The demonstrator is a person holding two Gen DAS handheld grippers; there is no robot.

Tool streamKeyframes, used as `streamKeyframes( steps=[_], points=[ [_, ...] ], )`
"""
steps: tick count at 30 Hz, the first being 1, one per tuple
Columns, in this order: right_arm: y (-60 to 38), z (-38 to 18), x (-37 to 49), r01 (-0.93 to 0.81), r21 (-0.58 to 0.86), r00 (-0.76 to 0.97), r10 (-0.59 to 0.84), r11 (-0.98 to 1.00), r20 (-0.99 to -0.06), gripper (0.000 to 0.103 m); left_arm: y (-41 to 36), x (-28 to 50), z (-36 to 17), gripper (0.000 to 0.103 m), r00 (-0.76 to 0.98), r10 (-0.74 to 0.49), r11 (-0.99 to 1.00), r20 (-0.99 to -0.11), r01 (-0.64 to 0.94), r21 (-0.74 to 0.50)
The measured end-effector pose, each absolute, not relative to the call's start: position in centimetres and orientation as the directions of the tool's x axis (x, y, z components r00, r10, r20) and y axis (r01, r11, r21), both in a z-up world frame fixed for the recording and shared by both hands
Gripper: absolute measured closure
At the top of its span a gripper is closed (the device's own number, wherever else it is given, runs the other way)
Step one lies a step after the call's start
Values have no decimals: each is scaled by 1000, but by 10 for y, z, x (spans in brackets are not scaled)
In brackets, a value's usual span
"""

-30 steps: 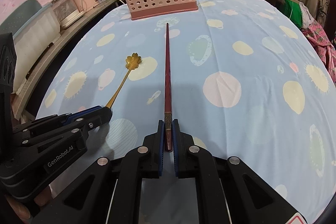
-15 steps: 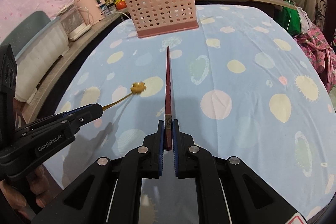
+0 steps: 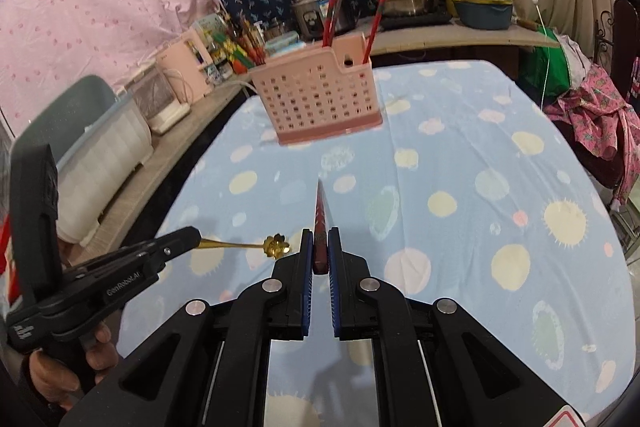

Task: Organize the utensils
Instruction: 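Lift the gold spoon and dark red chopstick and carry them over the basket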

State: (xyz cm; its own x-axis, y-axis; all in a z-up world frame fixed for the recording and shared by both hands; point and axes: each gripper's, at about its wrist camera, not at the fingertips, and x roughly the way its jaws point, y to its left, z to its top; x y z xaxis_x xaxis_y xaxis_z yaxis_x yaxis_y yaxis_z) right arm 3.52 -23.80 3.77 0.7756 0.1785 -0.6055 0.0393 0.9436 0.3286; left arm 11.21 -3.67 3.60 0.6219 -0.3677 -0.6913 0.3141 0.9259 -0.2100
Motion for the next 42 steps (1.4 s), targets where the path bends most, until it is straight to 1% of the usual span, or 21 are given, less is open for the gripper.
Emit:
streamKeyframes(
  steps=[8,13,18,23,29,36,40,42],
  points=[
    [-254,85,48,21,348,843,171,937,-511,96,-34,128,83,102,693,-368,927,-620,329,-181],
    [-264,110,67,8,372,870,177,928,-460,96,-39,144,107,102,728,-363,927,-581,348,-142],
    [-269,133,84,-3,360,899,160,933,-407,96,-49,157,112,102,738,-347,926,-579,368,-85],
    [-275,147,103,-4,360,916,148,933,-373,96,-53,170,109,102,731,-350,925,-586,366,-96],
    [-288,165,139,20,337,935,102,941,-340,96,-60,195,134,102,762,-353,927,-544,364,-92],
    [-305,204,179,38,323,965,50,945,-258,96,-67,247,178,102,811,-337,936,-477,344,-76],
    [-313,224,210,51,308,976,18,950,-216,96,-76,284,186,102,819,-307,946,-484,318,-61],
    [-315,225,226,58,300,976,10,952,-219,96,-81,300,183,102,818,-287,951,-499,304,-49]
  ],
)
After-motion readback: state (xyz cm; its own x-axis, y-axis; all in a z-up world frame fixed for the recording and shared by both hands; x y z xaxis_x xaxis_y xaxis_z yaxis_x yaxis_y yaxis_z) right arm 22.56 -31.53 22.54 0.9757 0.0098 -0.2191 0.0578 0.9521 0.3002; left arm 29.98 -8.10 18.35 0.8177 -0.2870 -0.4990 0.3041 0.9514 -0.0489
